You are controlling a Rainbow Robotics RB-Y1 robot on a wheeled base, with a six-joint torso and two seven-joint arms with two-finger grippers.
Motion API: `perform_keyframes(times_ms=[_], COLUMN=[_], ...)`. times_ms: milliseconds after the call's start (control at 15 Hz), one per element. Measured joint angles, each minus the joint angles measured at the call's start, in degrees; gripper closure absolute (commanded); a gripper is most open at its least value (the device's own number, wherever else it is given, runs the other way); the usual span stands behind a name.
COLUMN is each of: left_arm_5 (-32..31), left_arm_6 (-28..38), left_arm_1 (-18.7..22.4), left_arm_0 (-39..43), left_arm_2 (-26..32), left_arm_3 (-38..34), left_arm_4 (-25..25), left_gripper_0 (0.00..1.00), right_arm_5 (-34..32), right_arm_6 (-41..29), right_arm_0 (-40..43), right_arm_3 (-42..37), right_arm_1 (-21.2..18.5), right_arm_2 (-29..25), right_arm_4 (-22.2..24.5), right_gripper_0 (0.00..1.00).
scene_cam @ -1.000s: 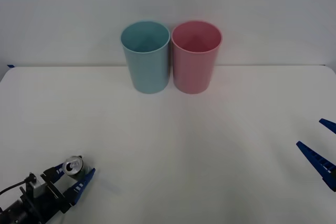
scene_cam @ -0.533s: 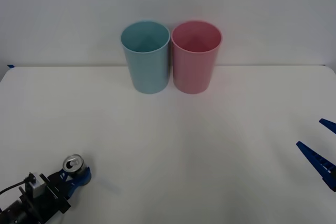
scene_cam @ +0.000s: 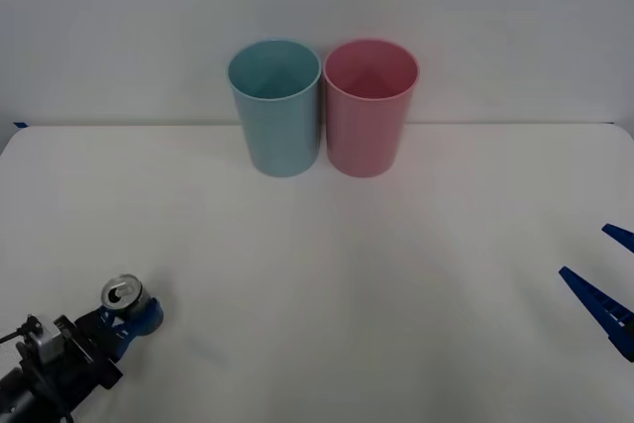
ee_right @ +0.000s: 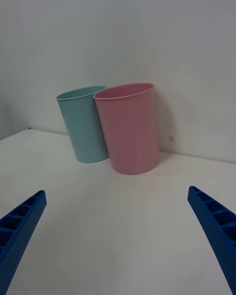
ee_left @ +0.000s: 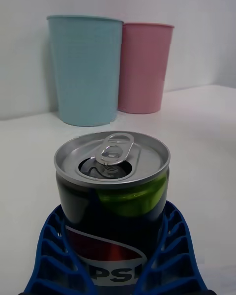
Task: Grasp the object on the table and drop it into the matching bin: aluminum can to the light blue bin, PET bottle to the pink bin.
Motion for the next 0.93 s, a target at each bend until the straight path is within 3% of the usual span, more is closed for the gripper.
perform_keyframes(times_ms=[267,600,800,933], left_arm_5=[3.1,10.6,14.9,18.5], left_arm_6=[7.5,11.0,14.4,19.9], left_arm_1=[0.0,0.0,0.0,0.0], left_arm_0=[3.0,5.9,5.1,2.8], left_arm_2=[0.0,0.3,0.7,0.7], left_arm_3=[-10.6,-21.0,-25.3,-28.9], left_arm_4=[2.8,5.8,5.4,2.3], left_gripper_0=[1.00,1.00,1.00,1.00], right_arm_5=[0.0,0.0,0.0,0.0], right_arm_6=[0.0,0.0,0.0,0.0], right_arm_0=[0.0,0.0,0.0,0.0], right_arm_3=[0.0,0.0,0.0,0.0], right_arm_1=[0.0,0.0,0.0,0.0], right_arm_2=[0.0,0.0,0.0,0.0], right_arm_4=[0.0,0.0,0.0,0.0], right_gripper_0=[0.00,0.00,0.00,0.00])
